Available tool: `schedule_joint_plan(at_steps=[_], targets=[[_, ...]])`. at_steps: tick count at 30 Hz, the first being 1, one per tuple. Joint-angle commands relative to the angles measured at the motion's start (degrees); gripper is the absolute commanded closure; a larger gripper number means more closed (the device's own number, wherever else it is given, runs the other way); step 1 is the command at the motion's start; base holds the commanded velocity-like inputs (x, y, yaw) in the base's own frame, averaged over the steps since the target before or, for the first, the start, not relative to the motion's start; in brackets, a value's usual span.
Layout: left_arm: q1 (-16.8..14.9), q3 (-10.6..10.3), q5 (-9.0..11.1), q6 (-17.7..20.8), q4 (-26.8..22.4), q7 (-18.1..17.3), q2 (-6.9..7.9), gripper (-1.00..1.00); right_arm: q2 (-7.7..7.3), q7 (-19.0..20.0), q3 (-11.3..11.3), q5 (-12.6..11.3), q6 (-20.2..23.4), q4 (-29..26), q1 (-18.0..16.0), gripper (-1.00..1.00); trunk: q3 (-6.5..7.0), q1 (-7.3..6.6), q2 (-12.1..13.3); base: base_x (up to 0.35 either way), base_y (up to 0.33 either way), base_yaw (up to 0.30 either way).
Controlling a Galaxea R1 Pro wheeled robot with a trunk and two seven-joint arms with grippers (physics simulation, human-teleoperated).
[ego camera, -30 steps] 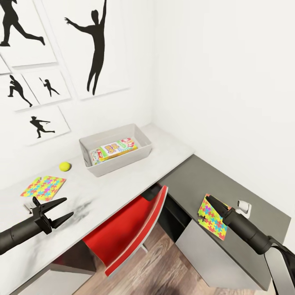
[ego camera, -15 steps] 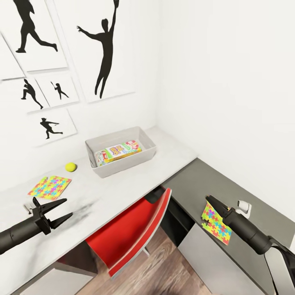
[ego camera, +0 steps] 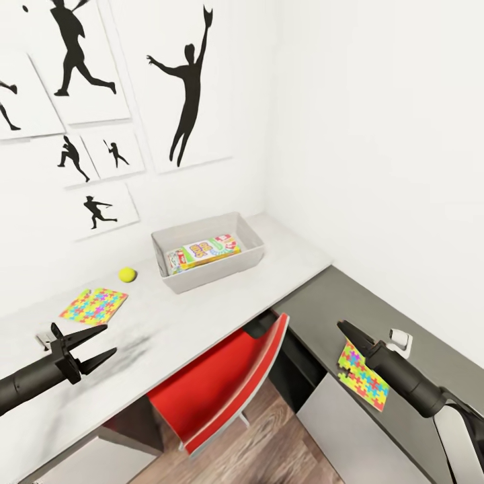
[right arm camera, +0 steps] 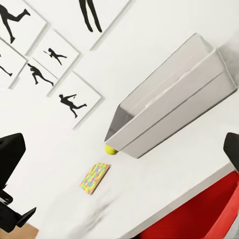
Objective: Put all the toys in the child's room - the three board games (two on the bed and one on the table), the two jigsaw puzzles on the table, and the tennis ball on the table - inside the toy box on the table in the child's room.
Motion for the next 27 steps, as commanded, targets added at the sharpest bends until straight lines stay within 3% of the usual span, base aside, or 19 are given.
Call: schedule_joint_plan(at_steps=[1, 14, 27], targets=[[-0.1, 0.0, -0.5, 0.2, 0.0, -0.5, 0.01, -1.0, -0.01, 0.0, 0.0, -0.4, 0.4, 0.0, 0.0, -1.0, 0.0, 0.03, -0.1, 0.0, 0.0, 0.1], [-0.1, 0.0, -0.5, 0.2, 0.0, -0.5, -0.05, -1.0, -0.01, 0.0, 0.0, -0.4, 0.4, 0.0, 0.0, -1.0, 1.19, 0.03, -0.1, 0.0, 0.058, 0.073], [-0.1, 0.0, -0.5, 0.2, 0.0, -0.5, 0.0, -1.0, -0.01, 0.0, 0.0, -0.4, 0.4, 0.0, 0.0, -1.0, 2.4, 0.03, -0.1, 0.0, 0.005, -0.102]])
